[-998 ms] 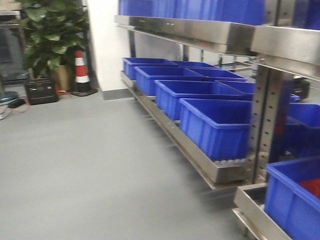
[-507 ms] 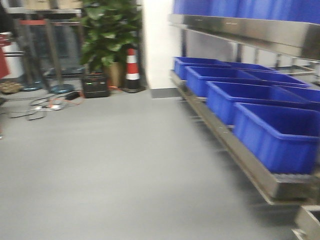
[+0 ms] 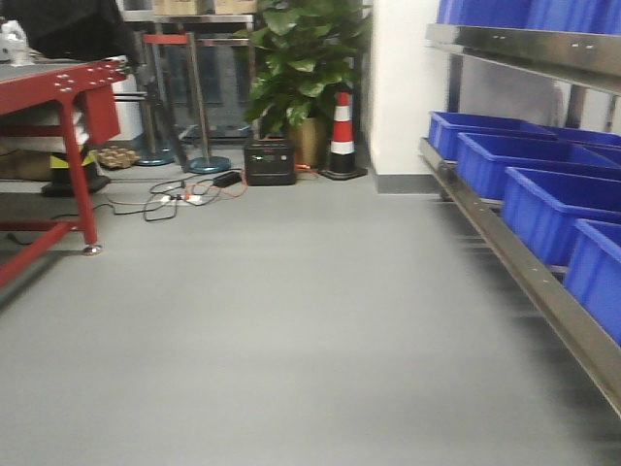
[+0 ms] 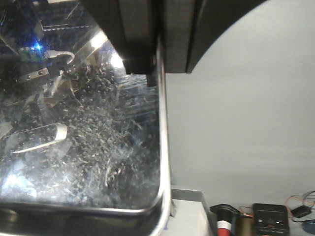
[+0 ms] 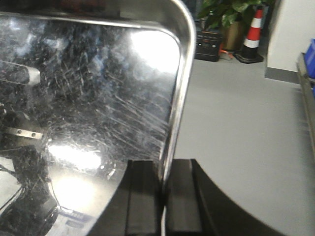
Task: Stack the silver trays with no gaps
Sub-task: 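Carry the silver tray in both grippers while driving to another shelf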
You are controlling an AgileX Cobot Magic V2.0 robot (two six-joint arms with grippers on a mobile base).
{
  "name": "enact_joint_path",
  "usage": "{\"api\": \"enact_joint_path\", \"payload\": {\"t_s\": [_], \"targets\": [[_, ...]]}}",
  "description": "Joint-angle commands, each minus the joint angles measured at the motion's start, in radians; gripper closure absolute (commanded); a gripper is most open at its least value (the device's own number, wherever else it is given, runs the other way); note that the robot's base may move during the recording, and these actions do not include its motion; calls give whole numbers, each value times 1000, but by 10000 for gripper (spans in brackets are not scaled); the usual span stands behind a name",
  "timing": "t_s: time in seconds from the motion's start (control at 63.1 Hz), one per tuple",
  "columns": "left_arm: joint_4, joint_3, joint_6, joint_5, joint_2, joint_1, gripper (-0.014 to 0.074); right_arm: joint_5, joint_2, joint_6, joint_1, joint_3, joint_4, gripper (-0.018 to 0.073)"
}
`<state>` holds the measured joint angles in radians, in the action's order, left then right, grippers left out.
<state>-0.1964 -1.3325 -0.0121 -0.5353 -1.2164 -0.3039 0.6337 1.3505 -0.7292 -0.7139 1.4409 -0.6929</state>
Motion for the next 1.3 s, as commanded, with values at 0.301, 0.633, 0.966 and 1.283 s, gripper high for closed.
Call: {"api": "enact_joint_path", "payload": {"t_s": [0.301, 0.633, 0.966, 1.283], "targets": [[-43, -17, 1, 38, 13, -10, 613, -93, -5, 21, -7, 2, -6, 643], [-43, -17, 1, 38, 13, -10, 613, -93, -5, 21, -7, 2, -6, 643], [-43, -17, 1, 38, 13, -10, 613, -93, -5, 21, -7, 2, -6, 643], [-43, -17, 1, 38, 13, -10, 613, -95, -5, 21, -7, 2, -6, 643]]}}
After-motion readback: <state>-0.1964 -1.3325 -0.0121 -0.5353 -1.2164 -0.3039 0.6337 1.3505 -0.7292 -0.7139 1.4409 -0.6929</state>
